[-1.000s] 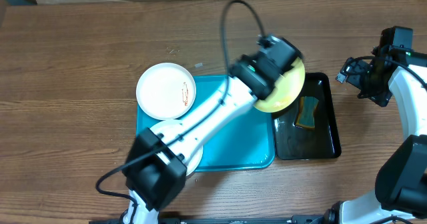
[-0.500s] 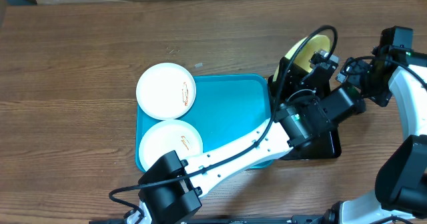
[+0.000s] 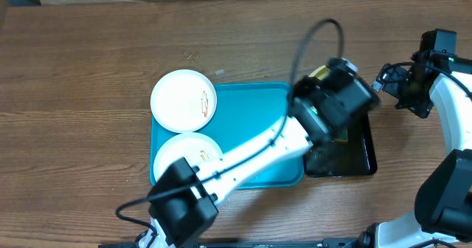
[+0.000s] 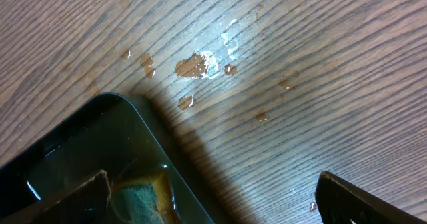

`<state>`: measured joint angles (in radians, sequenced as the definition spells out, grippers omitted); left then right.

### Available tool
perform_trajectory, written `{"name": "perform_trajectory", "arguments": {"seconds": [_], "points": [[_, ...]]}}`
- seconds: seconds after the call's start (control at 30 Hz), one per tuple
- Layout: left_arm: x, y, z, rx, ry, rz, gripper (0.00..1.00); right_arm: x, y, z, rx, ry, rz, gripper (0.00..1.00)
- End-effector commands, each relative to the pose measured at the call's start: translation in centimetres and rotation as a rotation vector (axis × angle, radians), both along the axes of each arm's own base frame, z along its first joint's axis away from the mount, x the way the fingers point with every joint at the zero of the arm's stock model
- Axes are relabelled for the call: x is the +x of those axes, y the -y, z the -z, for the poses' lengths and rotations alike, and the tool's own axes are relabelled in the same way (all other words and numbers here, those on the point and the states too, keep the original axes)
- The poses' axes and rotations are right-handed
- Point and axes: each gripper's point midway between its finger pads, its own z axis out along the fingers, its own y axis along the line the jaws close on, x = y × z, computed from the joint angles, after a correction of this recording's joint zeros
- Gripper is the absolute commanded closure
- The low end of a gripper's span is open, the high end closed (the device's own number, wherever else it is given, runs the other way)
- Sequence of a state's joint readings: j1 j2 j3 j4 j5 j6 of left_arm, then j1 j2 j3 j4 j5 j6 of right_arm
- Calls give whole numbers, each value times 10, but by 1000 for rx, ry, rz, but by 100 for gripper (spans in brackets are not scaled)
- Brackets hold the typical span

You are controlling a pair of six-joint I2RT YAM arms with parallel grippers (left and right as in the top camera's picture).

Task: Clean dirty plates on tray and stack at the side
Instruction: 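Carry the yellow plate left and set it on the table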

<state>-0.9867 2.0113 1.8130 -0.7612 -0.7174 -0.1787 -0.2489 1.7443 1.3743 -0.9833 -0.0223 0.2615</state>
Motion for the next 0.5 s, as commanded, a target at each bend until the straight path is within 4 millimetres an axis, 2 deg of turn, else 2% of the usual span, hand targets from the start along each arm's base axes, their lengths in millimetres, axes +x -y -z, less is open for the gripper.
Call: {"name": "perform_trajectory", "arguments": {"seconds": [0.0, 0.1, 0.23, 0.3, 0.37, 0.47], "points": [[16, -4, 22, -267, -286, 21, 96, 4, 3, -4, -2, 17, 9, 0], [33, -32, 22, -419, -459, 9, 96, 4, 3, -4, -2, 17, 9, 0], [61, -89, 10, -669, -641, -25, 96, 4, 3, -4, -2, 17, 9, 0], [75, -128, 1, -798, -695, -62, 96, 4, 3, -4, -2, 17, 9, 0], [90, -177, -5, -904, -705, -113, 96, 4, 3, -4, -2, 18, 9, 0], [108, -267, -1, -958, -652, -276, 96, 4, 3, -4, -2, 17, 9, 0]]}}
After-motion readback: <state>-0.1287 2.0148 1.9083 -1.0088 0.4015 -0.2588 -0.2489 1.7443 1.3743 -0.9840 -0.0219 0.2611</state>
